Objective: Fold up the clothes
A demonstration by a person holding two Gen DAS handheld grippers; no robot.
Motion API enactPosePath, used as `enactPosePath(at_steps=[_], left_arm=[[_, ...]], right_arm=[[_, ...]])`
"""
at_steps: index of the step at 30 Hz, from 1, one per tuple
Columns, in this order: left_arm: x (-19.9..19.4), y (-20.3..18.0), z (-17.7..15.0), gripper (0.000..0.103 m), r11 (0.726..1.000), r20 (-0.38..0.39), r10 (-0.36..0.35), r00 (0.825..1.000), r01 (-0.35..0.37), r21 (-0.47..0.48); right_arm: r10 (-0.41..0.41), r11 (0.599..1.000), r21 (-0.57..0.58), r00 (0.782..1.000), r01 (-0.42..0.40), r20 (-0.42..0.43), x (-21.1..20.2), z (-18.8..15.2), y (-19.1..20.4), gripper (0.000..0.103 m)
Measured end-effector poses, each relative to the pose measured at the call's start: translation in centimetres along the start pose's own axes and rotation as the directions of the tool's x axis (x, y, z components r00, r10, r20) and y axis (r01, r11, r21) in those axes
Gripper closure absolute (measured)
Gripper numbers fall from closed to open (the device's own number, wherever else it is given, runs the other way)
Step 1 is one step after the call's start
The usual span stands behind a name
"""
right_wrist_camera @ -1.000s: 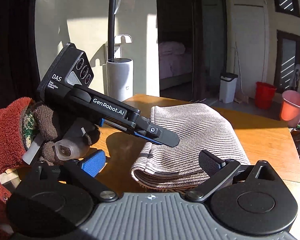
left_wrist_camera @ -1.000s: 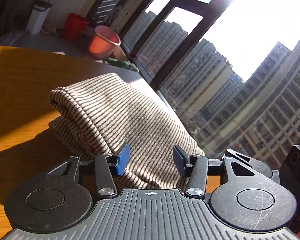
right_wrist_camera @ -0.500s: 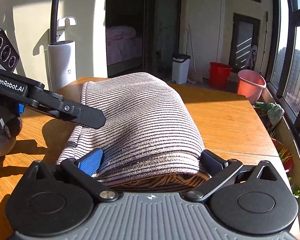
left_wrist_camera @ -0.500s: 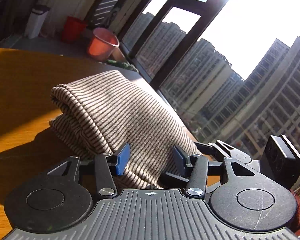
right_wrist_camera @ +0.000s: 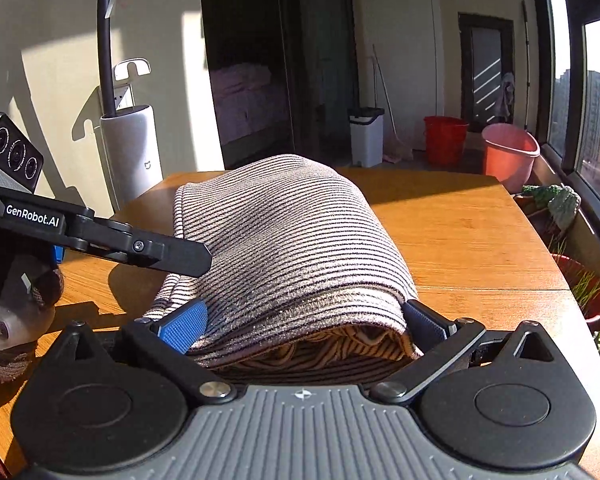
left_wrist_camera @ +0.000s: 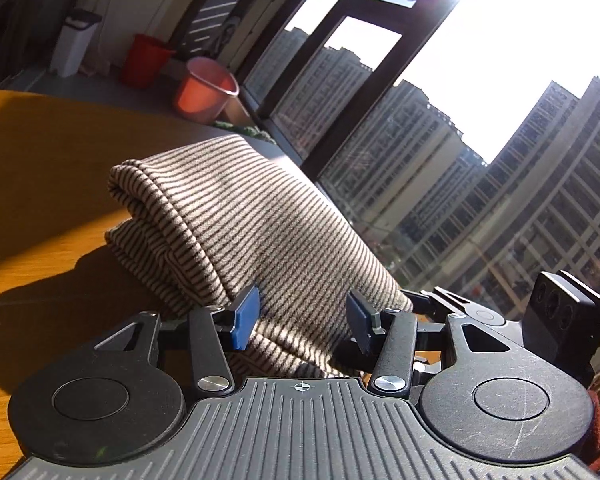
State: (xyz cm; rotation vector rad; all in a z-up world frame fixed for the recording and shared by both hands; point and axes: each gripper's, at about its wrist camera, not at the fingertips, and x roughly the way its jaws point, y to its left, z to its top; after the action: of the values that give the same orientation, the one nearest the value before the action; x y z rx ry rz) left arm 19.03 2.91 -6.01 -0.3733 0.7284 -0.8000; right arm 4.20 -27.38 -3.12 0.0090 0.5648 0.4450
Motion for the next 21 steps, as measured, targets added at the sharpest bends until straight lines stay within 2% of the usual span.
enactPosePath(at_steps=[3, 5, 7, 9, 10, 12, 15, 19, 21], left_arm=[[-0.1, 0.2, -0.1, 0.050, 1.000, -0.004, 0.001, 1.000, -0.001, -0.006], [-0.2, 0.3, -0.2, 0.050, 1.000, -0.003, 0.000, 1.000, 0.000, -0.008], [-0.1, 0.3, -0.2, 0.050, 1.000, -0.001, 0.002, 1.000, -0.002, -0.008], [0.0, 0.2, -0.2, 0.050, 1.000, 0.001, 0.005, 1.000, -0.005, -0.005], [0.0, 0.1, -0.2, 0.049, 1.000, 0.001, 0.006, 1.000, -0.006, -0.004], [0.0, 0.2, -0.3, 0.049, 1.000, 0.001, 0.005, 1.000, -0.005, -0.004], [-0.1, 0.1, -0.2, 0.049, 1.000, -0.002, 0.006, 1.000, -0.006, -0.004], [0.0, -0.1, -0.2, 0.049, 1.000, -0.004, 0.015, 1.000, -0.015, 0.002], [0.0, -0.3, -0.2, 0.049, 1.000, -0.001, 0.021, 1.000, -0.020, 0.009]], right_arm=[[0.101, 0.992, 0.077, 0.995, -0.102, 0.024, -1.4, 1.0, -2.1, 0.000], [0.162, 0.963, 0.208, 0.985, -0.172, 0.065, -2.0, 1.7, -4.4, 0.000], [0.200, 0.891, 0.392, 0.974, -0.227, 0.110, -1.7, 2.1, -7.3, 0.000], [0.197, 0.835, 0.496, 0.971, -0.237, 0.133, -1.0, 2.2, -9.2, 0.000], [0.169, 0.846, 0.490, 0.978, -0.209, 0.124, -0.5, 2.4, -9.4, 0.000], [0.092, 0.896, 0.427, 0.991, -0.123, 0.093, 1.0, 3.1, -9.1, 0.000], [0.081, 0.939, 0.330, 0.995, -0.094, 0.053, 3.6, 4.8, -8.3, 0.000], [0.163, 0.926, 0.353, 0.986, -0.138, -0.044, 7.5, 7.5, -8.6, 0.000], [0.182, 0.919, 0.372, 0.977, -0.127, -0.115, 9.5, 8.7, -8.7, 0.000]])
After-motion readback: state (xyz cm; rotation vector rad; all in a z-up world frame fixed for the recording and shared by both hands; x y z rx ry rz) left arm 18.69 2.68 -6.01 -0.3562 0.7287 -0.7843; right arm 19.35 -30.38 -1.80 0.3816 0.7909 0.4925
